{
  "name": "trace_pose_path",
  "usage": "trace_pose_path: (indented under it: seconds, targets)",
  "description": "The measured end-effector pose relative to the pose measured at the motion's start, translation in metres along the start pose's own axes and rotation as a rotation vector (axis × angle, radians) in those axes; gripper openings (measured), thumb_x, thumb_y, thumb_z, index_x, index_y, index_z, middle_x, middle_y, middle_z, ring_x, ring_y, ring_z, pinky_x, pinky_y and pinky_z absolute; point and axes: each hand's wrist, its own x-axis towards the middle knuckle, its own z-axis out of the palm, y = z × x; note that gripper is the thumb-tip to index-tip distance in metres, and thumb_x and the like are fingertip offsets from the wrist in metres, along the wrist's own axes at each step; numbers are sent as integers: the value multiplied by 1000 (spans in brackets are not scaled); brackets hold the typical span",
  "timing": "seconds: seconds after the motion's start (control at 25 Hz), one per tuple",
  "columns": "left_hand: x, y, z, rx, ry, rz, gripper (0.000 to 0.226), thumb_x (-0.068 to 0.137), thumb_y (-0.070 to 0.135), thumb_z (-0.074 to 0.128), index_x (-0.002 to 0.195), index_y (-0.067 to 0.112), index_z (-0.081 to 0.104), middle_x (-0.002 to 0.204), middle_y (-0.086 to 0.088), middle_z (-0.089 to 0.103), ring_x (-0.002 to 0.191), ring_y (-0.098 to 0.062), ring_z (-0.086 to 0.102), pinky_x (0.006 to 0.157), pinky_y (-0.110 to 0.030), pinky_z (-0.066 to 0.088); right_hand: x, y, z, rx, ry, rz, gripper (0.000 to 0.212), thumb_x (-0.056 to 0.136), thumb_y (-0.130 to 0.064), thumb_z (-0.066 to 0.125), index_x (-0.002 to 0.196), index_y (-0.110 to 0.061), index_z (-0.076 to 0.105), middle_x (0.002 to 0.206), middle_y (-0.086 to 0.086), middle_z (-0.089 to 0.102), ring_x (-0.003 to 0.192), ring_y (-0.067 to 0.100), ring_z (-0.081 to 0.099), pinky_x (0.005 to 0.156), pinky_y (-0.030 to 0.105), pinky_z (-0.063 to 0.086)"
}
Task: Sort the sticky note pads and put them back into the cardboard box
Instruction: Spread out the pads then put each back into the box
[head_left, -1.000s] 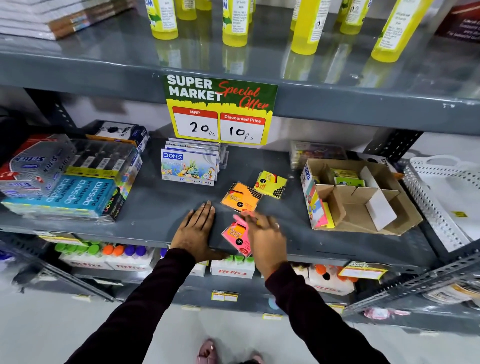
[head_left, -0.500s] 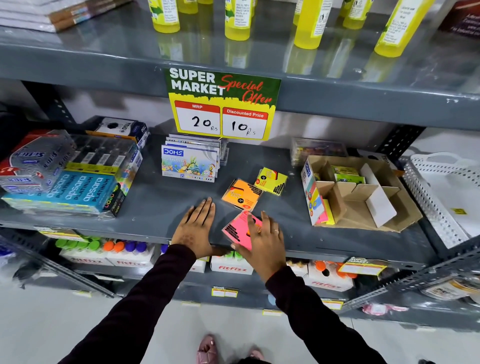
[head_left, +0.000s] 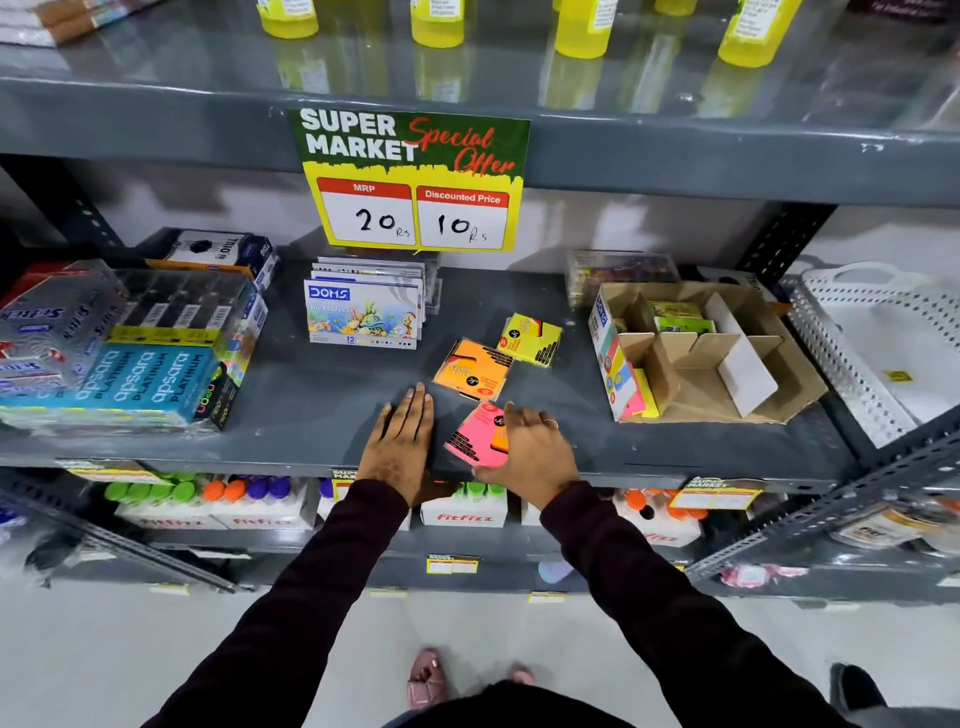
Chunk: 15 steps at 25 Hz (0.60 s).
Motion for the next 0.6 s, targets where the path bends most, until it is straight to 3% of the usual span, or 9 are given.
trace_pose_path:
  seconds: [0.12, 0.24, 0.44, 0.6]
  targets:
    - [0, 0, 0, -60, 3, 6, 126, 62, 74, 61, 144, 1, -1, 157, -18, 4, 145, -28, 2, 118, -42, 1, -11, 29, -33, 189, 211, 73, 76, 66, -58, 72, 121, -9, 54, 112, 11, 65, 106, 27, 61, 94, 36, 50]
    - [-1, -2, 2, -58, 26, 9, 124, 63, 74, 60, 144, 1, 0, 157, -18, 4, 145, -28, 3, 117, -42, 1, -16, 88, -68, 284, 499, 319, 60, 65, -50, 80, 102, -6, 64, 92, 17, 74, 89, 32, 69, 75, 38, 54]
    - [0, 0, 5, -62, 29, -2, 124, 63, 76, 58, 144, 2, 2, 157, -18, 6, 145, -29, 6, 117, -42, 1, 3, 180, -77, 363, 432, 747, 74, 73, -48, 76, 124, 0, 54, 117, 27, 66, 111, 38, 61, 96, 43, 50]
    - [0, 0, 5, -64, 32, 0, 122, 63, 74, 60, 144, 3, 3, 157, -18, 7, 145, -29, 7, 117, -44, 3, 23, 200, -61, 525, 277, 757, 70, 84, -48, 65, 132, 0, 50, 131, 23, 59, 125, 37, 53, 108, 43, 42]
